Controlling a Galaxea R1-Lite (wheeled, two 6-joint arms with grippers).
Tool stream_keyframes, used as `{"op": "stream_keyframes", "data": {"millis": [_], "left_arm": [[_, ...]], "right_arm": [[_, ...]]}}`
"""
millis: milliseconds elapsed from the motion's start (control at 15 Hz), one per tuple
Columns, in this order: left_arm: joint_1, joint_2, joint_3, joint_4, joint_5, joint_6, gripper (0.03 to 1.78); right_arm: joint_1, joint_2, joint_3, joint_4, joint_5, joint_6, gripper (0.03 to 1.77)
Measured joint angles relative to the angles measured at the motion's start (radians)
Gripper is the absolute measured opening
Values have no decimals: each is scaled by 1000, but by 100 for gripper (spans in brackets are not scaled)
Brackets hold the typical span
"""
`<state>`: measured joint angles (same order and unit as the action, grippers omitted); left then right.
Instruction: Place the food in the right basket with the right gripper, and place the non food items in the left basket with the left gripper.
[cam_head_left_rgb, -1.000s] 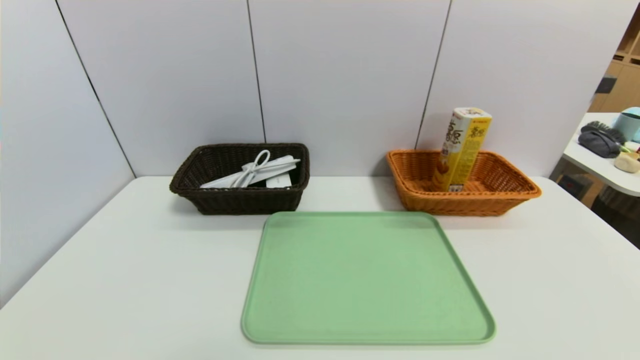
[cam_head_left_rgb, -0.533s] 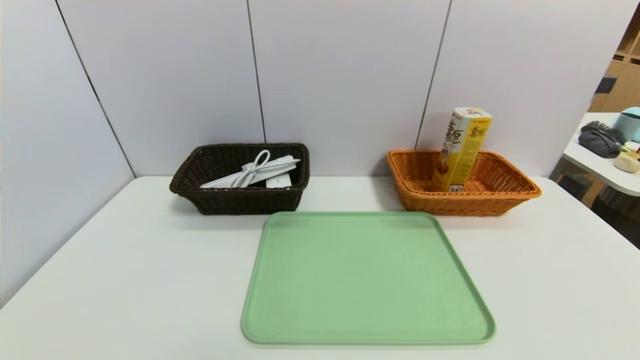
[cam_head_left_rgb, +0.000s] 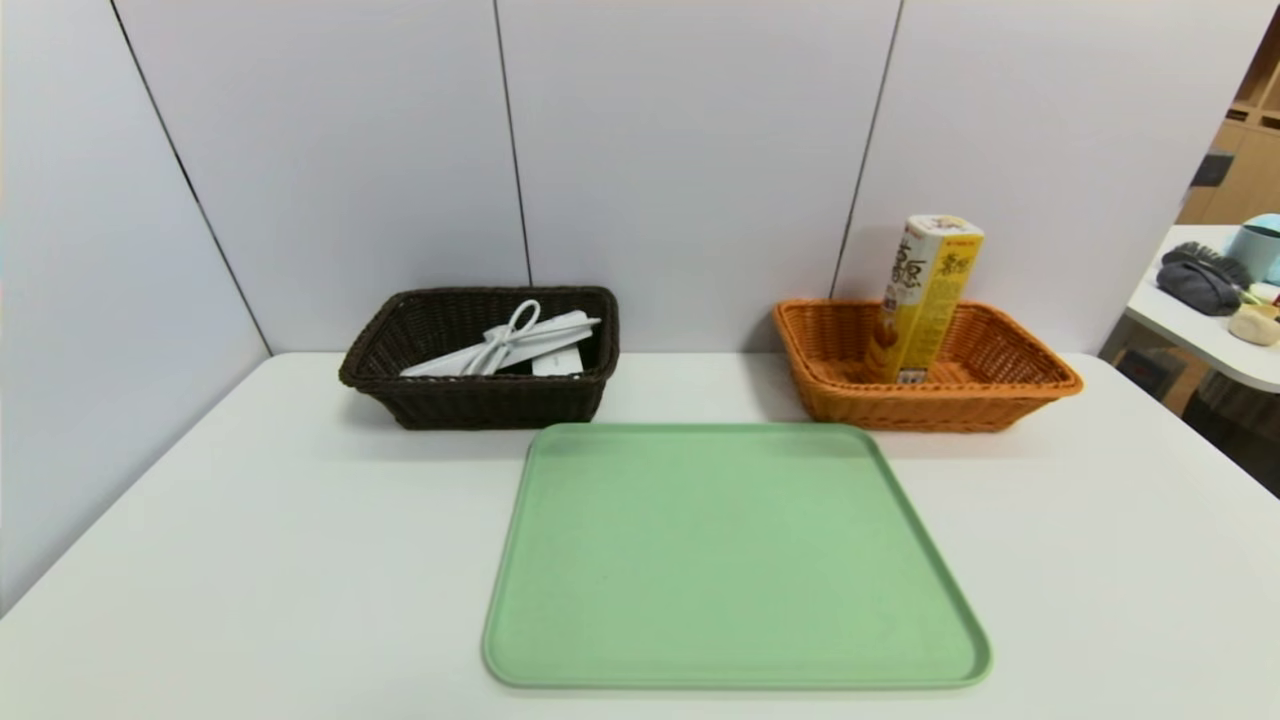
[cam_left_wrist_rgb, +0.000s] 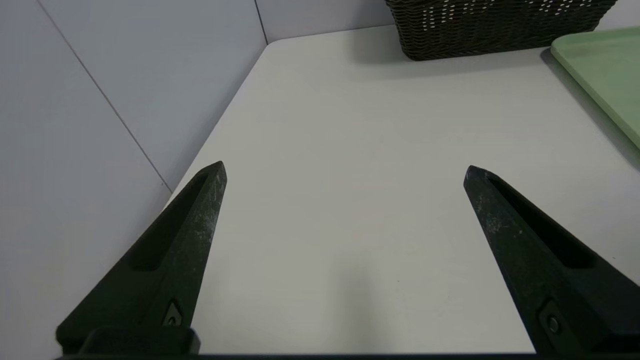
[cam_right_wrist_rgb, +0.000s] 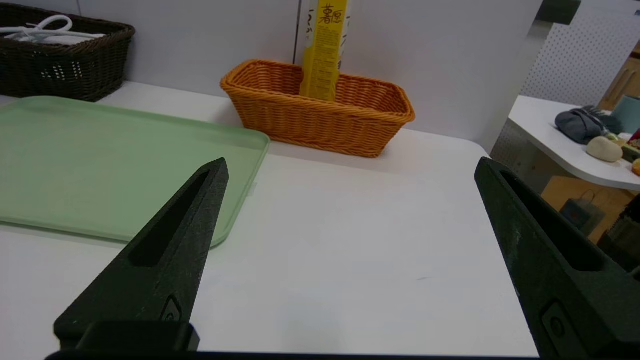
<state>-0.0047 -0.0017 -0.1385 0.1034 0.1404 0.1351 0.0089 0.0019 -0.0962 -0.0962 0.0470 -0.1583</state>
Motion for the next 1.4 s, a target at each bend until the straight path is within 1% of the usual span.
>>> {"op": "stream_keyframes", "data": {"millis": [67,133,200,333,400,467,533,667,800,1400], "left_arm": [[0,0,56,-90,-4,-12,169],[0,0,93,-179,-11,-24,169],[0,0,115,-237,-27,-43,169],[0,0,133,-203,-90,-82,169],[0,0,136,-159,-116,-108,169],[0,0,137,-119,-126,-129,169],[0,0,138,-104,-126,-150,169],[0,0,138,-107,-122,-185,169],[0,0,139,-107,-115,-204,169],[0,0,139,-107,-113,-216,169]], "right_arm": [[0,-2,47,-78,4,8,170],[0,-2,70,-113,11,17,170],[0,-3,84,-92,24,20,170],[0,-3,93,-13,24,26,170],[0,-3,94,35,18,30,170],[0,-3,95,80,14,35,170],[0,-3,95,109,9,53,170],[0,-3,95,104,4,89,170],[0,-3,96,105,3,104,170],[0,-3,96,104,-9,122,170]]}}
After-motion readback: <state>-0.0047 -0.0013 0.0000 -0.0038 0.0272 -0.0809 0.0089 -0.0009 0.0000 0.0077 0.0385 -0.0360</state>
